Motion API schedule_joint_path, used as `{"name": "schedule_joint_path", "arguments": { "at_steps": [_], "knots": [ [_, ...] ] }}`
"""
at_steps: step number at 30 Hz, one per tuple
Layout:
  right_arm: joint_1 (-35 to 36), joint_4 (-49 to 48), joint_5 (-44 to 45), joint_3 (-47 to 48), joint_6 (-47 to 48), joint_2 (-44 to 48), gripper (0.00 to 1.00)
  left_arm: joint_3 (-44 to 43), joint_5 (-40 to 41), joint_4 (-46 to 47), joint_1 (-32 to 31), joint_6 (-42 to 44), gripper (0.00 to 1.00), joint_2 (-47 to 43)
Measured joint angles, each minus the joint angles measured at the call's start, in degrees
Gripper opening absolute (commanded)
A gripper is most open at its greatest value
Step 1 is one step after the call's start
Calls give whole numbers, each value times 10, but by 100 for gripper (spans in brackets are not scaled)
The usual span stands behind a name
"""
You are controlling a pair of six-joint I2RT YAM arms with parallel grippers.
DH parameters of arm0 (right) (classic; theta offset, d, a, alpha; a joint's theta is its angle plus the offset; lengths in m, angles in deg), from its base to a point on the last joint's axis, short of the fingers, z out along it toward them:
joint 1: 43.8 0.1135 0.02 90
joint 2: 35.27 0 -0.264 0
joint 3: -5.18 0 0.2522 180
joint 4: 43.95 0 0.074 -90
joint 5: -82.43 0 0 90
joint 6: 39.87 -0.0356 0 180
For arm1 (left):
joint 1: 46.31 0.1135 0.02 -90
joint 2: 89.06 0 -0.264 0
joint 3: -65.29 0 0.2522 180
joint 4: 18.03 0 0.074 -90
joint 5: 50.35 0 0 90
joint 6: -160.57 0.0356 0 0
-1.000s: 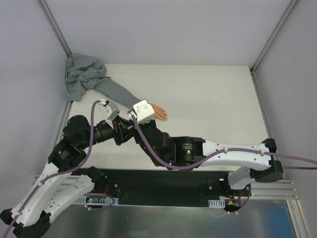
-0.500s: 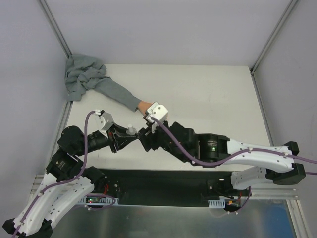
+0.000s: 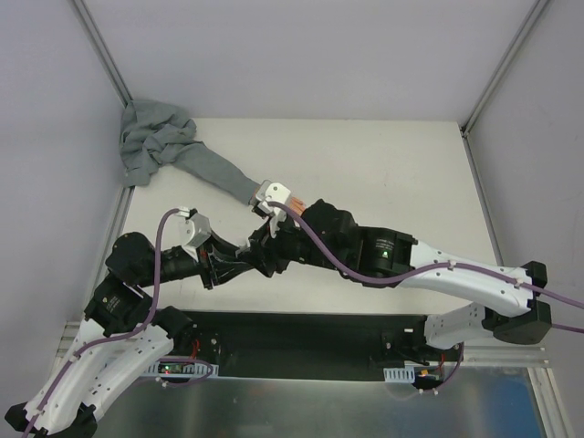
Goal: Paint the nails
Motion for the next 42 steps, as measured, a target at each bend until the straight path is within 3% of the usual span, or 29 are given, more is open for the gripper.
{"name": "schedule_joint_path", "arguments": {
  "at_steps": [3, 5, 9, 11, 13, 15, 16, 18, 19, 20, 27, 32, 36, 42],
  "knots": [
    [-4, -2, -24, 2, 0, -14, 41, 0, -16, -5, 0, 0, 0, 0],
    [-6, -4, -35, 2, -1, -16, 31, 0, -25, -5, 0, 0, 0, 0],
    [-8, -8, -55, 2, -1, -16, 1, 0, -40, -5, 0, 0, 0, 0],
    [-10, -6, -60, 3, 0, -16, 0, 0, -44, -5, 0, 0, 0, 0],
    [-11, -4, -62, 3, 1, -16, 0, 0, -44, -5, 0, -2, 16, 0],
    [-11, -4, -58, 3, 0, -16, 0, 0, -40, -5, 0, -2, 38, 0],
    [-10, -6, -50, 2, -1, -15, 0, 0, -35, -5, 0, -2, 57, 0],
    [-10, -19, -28, -13, -4, -8, 0, 0, -20, -3, 0, 2, 67, 0],
    [-11, -22, -14, -28, -5, 1, 0, 0, -13, -3, 0, 0, 96, 0],
    [-12, -25, 1, -44, -7, 11, 0, 0, -3, -3, 0, 2, 99, 1],
    [-20, -38, 82, -111, -8, 71, 0, -7, 28, -3, 0, 17, 99, 30],
    [-50, -56, 204, -195, -27, 139, 1, -7, 154, -2, 0, 18, 99, 50],
    [-111, -97, 299, -327, -45, 207, 1, -9, 263, 14, 0, 13, 99, 80],
    [-229, -227, 345, -579, -48, 293, 1, 38, 388, 127, 0, -14, 99, 123]
  ]
}}
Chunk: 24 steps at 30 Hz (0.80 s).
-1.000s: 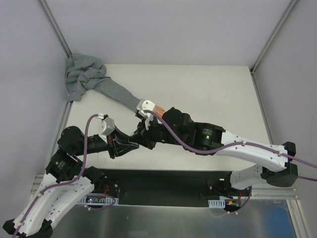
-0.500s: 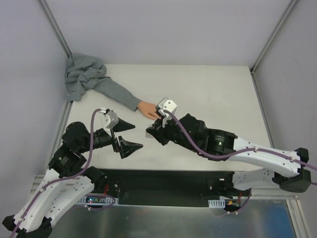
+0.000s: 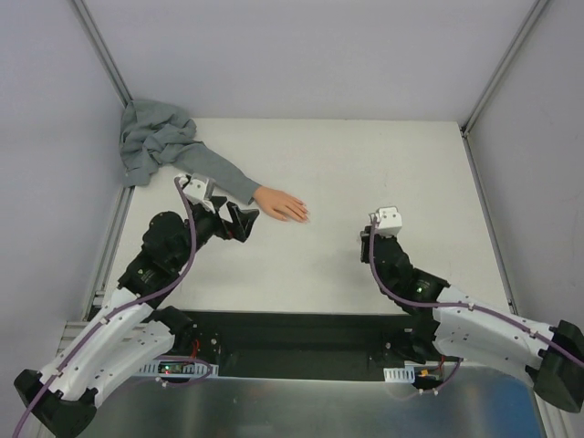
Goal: Paint the nails
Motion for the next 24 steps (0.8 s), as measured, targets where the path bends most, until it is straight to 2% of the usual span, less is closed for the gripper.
{"name": "schedule_joint_path", "arguments": {
  "at_steps": [3, 7, 18, 21, 24],
  "knots": [
    [-38, -70, 2, -84, 0, 7, 0, 63, 45, 61, 0, -18, 99, -11],
    [-63, -177, 4, -149, -5, -23, 0, 106, 65, 85, 7, -30, 99, -29],
    [-87, -425, -18, -170, -38, -270, 1, 111, 79, 119, 8, -31, 99, -71],
    [-86, -478, -18, -167, -42, -310, 6, 112, 85, 119, 8, -31, 99, -71],
    [-75, -501, -14, -165, -41, -329, 21, 112, 88, 119, 8, -31, 99, -72]
  ]
}}
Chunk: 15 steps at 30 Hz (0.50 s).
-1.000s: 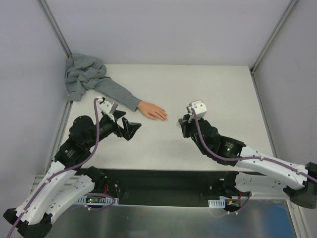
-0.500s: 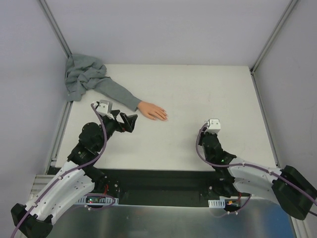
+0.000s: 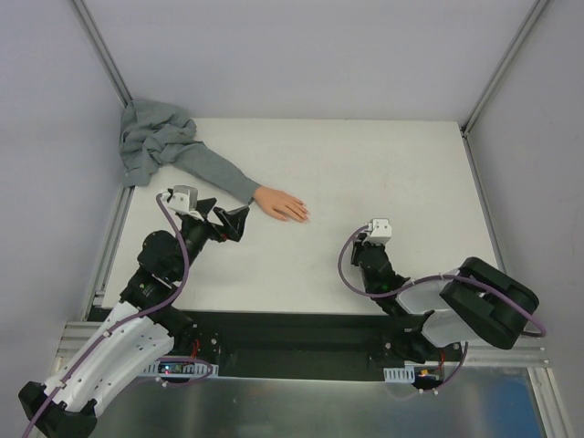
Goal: Paint the nails
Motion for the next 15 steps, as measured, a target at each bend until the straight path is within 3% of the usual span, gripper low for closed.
{"name": "schedule_joint_path", "arguments": {
  "at_steps": [1, 7, 15],
  "knots": [
    [7, -6, 1, 1, 1, -4, 32, 0, 0, 0, 0, 0, 99, -1],
    [43, 19, 21, 20, 15, -1, 65, 0, 0, 0, 0, 0, 99, -2],
    [56, 340, 44, 163, -25, 160, 86, 0, -4, -5, 0, 0, 99, 9]
  ]
}}
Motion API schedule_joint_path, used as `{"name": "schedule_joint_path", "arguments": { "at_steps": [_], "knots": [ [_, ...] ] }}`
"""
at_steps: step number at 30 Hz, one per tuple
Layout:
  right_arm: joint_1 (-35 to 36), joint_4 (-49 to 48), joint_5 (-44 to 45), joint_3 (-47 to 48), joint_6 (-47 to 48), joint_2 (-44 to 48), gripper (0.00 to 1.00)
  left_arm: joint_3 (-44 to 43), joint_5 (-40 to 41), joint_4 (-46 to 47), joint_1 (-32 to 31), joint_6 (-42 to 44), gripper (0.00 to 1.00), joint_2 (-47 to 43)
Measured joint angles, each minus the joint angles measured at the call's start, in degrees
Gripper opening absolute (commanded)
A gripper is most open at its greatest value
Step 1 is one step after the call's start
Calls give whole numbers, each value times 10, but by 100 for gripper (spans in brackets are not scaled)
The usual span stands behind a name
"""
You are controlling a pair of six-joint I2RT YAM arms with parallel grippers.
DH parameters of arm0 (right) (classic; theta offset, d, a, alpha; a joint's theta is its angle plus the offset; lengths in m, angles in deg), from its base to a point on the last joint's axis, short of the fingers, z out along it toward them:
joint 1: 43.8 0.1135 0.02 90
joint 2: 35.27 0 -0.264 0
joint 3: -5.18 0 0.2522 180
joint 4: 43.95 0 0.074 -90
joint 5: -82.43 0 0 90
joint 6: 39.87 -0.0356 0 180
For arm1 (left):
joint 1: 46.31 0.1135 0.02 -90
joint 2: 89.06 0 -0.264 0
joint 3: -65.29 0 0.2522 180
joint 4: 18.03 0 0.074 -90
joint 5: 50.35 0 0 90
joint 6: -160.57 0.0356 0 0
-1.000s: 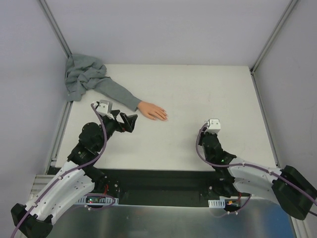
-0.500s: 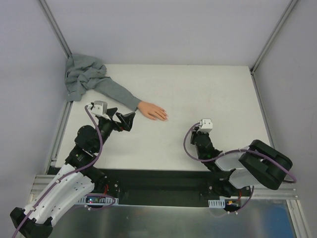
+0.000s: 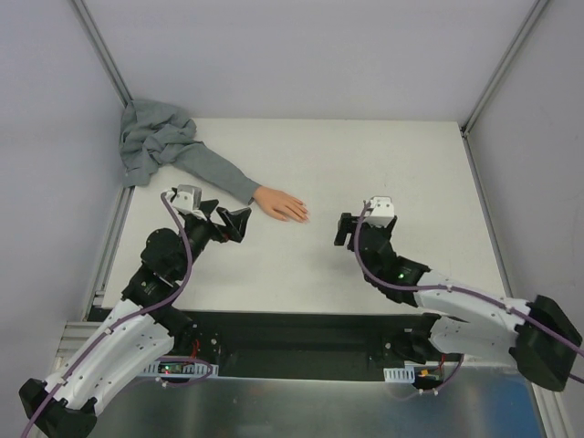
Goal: Paint the nails
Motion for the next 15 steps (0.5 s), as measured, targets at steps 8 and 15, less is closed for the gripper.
{"name": "schedule_joint_path", "arguments": {
  "at_steps": [8, 15],
  "knots": [
    [1, 407, -9, 106, -128, 245, 97, -12, -17, -18, 0, -5, 99, 12],
    [0, 600, -22, 155, -162, 362, 97, -13, -27, -31, 0, -19, 99, 6]
  ]
}}
